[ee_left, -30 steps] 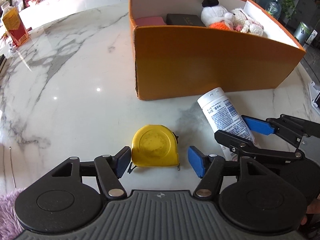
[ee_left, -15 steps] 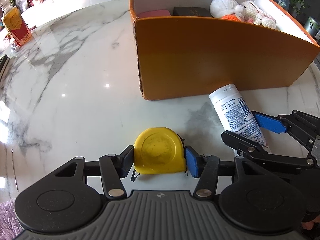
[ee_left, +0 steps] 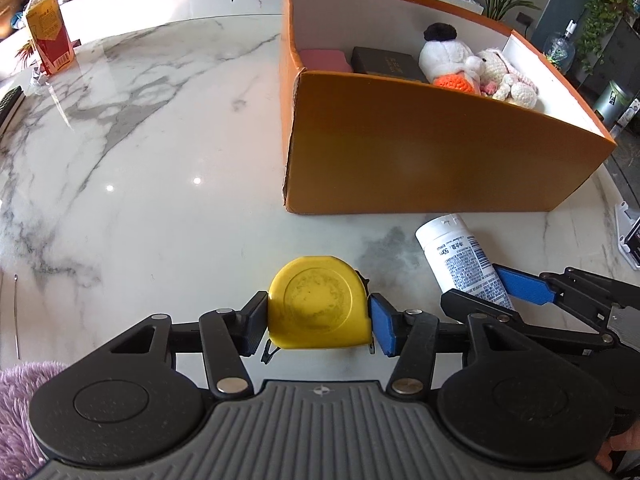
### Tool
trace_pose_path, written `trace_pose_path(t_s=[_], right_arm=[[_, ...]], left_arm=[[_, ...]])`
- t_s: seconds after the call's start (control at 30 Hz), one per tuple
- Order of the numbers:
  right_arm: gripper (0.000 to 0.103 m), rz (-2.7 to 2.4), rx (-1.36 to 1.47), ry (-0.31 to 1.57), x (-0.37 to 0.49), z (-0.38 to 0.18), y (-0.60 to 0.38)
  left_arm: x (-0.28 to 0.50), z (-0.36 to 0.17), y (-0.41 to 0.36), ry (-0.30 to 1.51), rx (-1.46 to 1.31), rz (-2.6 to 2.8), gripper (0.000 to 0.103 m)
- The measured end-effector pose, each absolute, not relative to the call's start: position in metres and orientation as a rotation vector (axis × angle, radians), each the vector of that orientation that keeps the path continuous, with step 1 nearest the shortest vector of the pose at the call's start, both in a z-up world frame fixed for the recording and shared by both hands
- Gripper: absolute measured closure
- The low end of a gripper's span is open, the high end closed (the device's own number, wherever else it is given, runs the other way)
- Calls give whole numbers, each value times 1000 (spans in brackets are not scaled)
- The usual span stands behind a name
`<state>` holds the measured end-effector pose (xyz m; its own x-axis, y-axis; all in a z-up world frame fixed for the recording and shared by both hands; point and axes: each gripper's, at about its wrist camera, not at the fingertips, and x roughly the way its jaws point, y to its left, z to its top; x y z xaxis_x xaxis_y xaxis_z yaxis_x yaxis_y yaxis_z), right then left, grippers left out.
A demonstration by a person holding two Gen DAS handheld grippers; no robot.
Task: Organize objects
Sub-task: 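Carry the tape measure and lotion tube over the orange box with both tools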
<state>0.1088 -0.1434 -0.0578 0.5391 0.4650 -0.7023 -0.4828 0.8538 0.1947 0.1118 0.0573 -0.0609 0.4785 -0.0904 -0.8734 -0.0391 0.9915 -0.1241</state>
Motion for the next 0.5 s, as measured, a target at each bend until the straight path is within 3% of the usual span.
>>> trace_pose_path(t_s=[0.5], right_arm=[[54,572,228,856,99,-23,-183]], left_arm=[[86,-28,47,998,-188,-109,41]])
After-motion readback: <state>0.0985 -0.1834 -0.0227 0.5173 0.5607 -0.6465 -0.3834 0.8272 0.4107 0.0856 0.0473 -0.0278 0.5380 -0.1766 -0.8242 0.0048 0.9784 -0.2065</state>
